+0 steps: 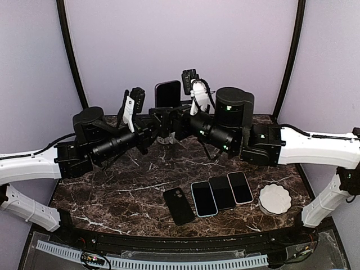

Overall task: Put the phone into the phone case
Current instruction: Adjust the phone.

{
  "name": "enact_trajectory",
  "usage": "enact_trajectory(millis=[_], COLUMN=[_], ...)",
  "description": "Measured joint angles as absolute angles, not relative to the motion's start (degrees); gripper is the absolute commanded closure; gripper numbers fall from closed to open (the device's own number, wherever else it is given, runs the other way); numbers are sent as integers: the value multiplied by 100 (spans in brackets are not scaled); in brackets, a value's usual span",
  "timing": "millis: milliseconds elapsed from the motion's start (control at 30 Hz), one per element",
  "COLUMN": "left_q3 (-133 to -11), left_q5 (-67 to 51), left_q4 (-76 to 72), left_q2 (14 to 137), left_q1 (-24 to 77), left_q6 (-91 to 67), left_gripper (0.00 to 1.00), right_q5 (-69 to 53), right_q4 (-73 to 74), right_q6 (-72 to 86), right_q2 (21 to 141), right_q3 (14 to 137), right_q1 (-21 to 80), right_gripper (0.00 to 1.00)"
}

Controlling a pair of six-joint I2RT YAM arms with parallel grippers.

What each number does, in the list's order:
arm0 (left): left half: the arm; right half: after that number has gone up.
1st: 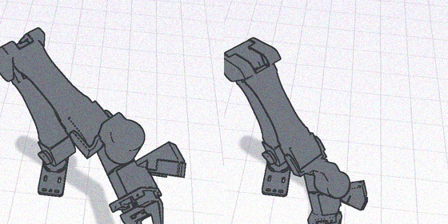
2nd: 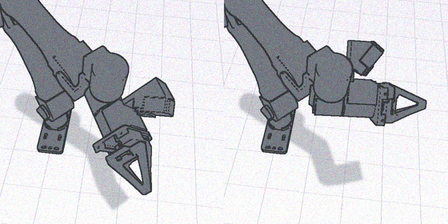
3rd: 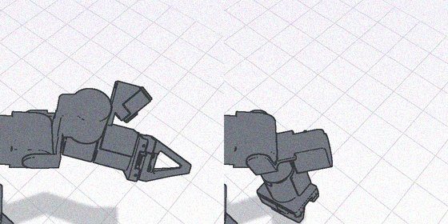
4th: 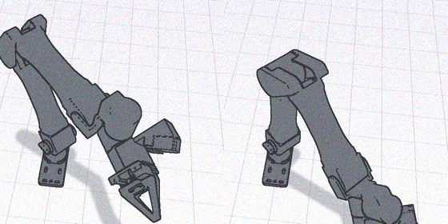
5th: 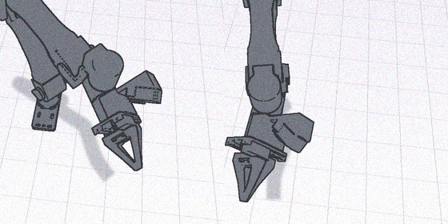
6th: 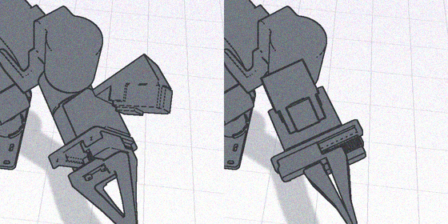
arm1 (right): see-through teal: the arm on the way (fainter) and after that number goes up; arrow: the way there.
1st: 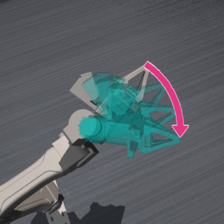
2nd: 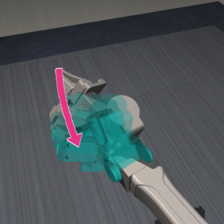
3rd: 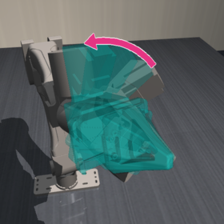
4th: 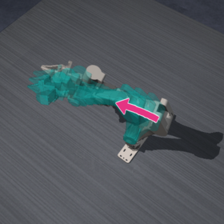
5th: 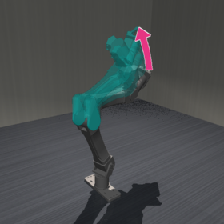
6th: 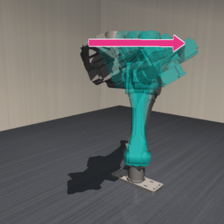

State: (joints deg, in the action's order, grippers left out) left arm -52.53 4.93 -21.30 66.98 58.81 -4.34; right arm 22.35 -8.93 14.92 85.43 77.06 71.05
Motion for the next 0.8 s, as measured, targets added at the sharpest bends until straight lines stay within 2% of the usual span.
enact_trajectory(millis=[200, 400, 533, 733, 800], left_q3=[-5177, -5175, -5170, -5179, -5207], left_q5=[694, 810, 950, 1269, 1326], left_q4=[-2213, -2255, -2252, -2252, -2215], left_q2=[6751, 6753, 6777, 6816, 6858], left_q1=[5992, 5992, 5992, 5992, 5992], left_q6=[-480, -493, -486, -403, -375], left_gripper=[100, 100, 100, 100, 100], right_q5=[3085, 3479, 3494, 3511, 3498], right_q4=[-987, -556, -370, -165, -169], right_q6=[1876, 2115, 2204, 2217, 2196], right_q2=[8932, 9249, 9249, 9231, 9188], right_q3=[8099, 8667, 8665, 8543, 8460], right_q1=[7150, 7148, 7157, 7157, 7157], right_gripper=[2, 10, 2, 1, 7])
